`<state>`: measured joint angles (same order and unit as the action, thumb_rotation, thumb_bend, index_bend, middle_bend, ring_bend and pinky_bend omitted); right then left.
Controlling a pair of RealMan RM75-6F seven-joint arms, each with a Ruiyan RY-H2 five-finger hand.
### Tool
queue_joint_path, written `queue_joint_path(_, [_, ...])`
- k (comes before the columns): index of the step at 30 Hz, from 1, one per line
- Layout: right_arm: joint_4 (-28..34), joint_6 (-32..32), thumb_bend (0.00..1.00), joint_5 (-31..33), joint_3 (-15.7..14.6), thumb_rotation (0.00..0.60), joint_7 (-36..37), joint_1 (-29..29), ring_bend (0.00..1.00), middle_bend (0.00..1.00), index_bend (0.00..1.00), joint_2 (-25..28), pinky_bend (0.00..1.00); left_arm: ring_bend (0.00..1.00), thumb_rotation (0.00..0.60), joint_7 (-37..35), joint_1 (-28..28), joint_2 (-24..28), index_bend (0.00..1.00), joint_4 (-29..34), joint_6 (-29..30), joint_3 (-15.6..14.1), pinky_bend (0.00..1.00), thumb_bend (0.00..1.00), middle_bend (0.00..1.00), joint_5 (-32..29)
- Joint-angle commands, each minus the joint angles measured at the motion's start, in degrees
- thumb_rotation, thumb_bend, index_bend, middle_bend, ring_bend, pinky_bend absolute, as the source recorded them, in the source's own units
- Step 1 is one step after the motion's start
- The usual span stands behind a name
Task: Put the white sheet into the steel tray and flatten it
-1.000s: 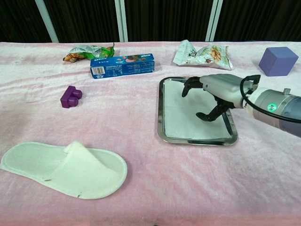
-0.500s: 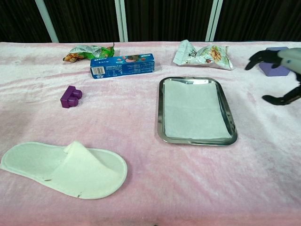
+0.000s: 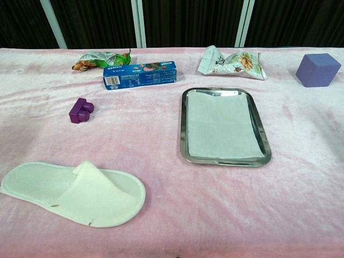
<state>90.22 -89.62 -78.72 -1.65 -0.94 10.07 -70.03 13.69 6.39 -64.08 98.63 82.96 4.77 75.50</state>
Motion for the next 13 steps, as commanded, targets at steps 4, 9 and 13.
queue_joint_path(4, [-3.6,-6.3,0.25,-4.4,-2.1,0.600,-2.7,-5.8,0.10,0.05,0.17,-3.8,0.18,0.00,0.600,-0.5,-0.2,0.4,0.19,-0.1,0.3,0.0,0.00,0.38,0.06,0.3])
queue_joint_path(9, [-4.1,-5.5,0.25,-6.9,-2.6,0.600,-3.1,-6.2,0.10,0.05,0.14,-3.3,0.18,0.00,0.600,-1.1,0.0,0.6,0.19,-0.6,0.3,0.1,0.00,0.38,0.06,0.8])
queue_joint_path(13, [-4.9,-4.6,0.25,-10.1,-3.3,0.600,-3.6,-5.9,0.10,0.05,0.14,-3.5,0.18,0.00,0.600,-0.9,0.1,0.3,0.19,-0.9,0.4,0.1,0.00,0.38,0.06,1.3])
